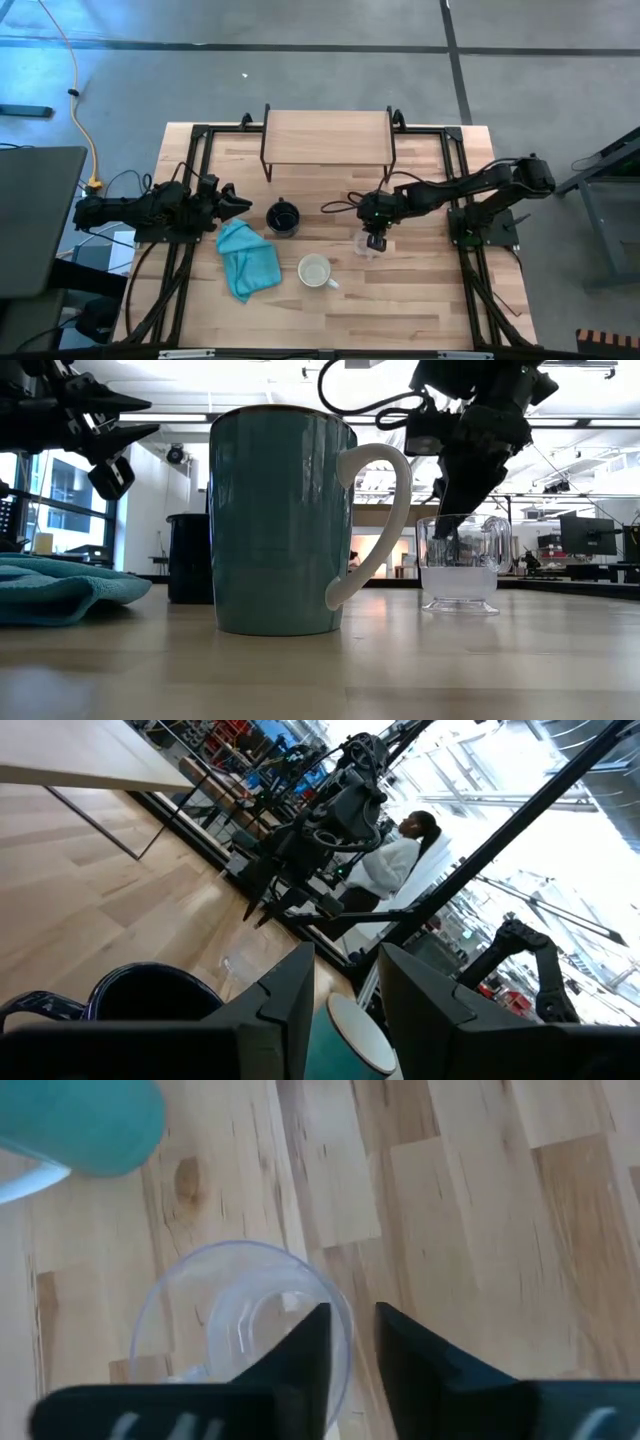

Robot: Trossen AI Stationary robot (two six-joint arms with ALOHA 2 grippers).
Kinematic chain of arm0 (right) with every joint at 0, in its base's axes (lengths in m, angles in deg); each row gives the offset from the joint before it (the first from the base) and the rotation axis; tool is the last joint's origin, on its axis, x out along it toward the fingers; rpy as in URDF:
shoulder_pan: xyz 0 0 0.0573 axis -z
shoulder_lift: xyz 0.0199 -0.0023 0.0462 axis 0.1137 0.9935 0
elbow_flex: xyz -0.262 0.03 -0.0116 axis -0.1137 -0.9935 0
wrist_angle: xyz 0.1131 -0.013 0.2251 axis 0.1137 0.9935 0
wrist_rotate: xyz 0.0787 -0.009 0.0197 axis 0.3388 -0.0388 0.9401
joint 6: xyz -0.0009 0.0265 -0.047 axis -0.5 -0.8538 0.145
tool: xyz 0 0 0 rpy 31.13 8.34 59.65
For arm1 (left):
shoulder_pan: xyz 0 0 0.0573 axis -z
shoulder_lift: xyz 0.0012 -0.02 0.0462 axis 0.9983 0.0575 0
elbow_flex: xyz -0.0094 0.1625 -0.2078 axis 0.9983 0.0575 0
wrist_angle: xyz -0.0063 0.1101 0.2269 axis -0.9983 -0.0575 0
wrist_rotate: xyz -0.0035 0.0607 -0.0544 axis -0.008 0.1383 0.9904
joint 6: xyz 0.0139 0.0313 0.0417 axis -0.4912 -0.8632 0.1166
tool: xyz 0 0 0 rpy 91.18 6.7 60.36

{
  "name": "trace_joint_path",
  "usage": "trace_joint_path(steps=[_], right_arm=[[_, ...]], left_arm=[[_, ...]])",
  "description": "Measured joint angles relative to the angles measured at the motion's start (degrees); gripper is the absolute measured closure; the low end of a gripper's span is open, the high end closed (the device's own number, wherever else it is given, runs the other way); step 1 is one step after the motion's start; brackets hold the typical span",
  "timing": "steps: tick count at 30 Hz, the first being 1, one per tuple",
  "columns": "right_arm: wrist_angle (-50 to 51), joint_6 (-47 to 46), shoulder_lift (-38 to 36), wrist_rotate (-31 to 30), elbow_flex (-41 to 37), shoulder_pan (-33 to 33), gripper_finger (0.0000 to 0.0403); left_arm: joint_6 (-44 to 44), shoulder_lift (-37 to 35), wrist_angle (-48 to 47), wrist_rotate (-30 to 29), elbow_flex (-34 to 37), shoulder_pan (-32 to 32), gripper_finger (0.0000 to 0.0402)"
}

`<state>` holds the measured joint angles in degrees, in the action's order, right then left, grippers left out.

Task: Stack small to large cups/mugs on shelf
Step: Put the transparent mug on the shelf

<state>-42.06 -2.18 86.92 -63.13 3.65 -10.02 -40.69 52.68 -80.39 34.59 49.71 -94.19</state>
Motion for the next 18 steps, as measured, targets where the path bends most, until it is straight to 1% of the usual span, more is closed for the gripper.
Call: trace_joint_path(steps=[3,5,9,18], right_arm=[[0.44,-0.08,0.0,0.01,0.01,0.0,0.0385],[0.44,-0.41,0.0,-0.02,0.01,0.11,0.0398],[0.61,-1.5,-0.01,-1.24,0.0,0.11,0.0397],[1.47,-2.85,-0.59,-1.48,0.86,0.18,0.0402]], left_arm=[[0.0,0.0,0.0,-0.01,0.0,0.0,0.0298],[0.0,0.02,0.0,-0.01,0.0,0.0,0.0298],[0.0,0.02,0.0,0.01,0.0,0.0,0.0298],[0.2,0.01,0.0,-0.01,0.0,0.0,0.0298]])
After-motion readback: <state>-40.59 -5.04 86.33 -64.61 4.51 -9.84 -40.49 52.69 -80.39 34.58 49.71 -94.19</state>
